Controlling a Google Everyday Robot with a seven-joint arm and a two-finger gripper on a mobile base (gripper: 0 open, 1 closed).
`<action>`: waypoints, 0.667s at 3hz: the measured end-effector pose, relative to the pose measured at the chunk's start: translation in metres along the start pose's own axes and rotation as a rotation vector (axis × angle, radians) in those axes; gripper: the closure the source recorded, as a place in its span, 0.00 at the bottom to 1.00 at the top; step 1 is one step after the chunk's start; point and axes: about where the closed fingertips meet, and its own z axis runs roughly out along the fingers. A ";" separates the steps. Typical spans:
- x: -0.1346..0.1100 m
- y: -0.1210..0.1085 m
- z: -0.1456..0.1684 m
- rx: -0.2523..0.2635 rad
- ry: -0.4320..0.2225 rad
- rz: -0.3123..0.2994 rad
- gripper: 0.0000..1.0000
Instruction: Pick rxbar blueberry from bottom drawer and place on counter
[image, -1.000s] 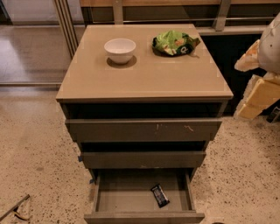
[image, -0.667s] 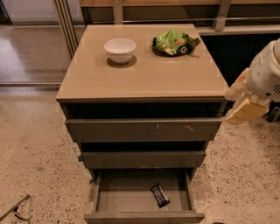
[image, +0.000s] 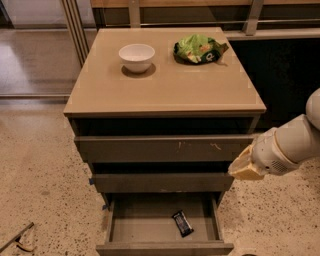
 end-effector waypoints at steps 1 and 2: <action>0.017 0.001 0.035 -0.047 -0.040 0.019 1.00; 0.019 0.000 0.040 -0.048 -0.039 0.020 1.00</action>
Offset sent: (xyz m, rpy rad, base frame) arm -0.0003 0.0022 -0.0310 0.0438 0.0257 0.0049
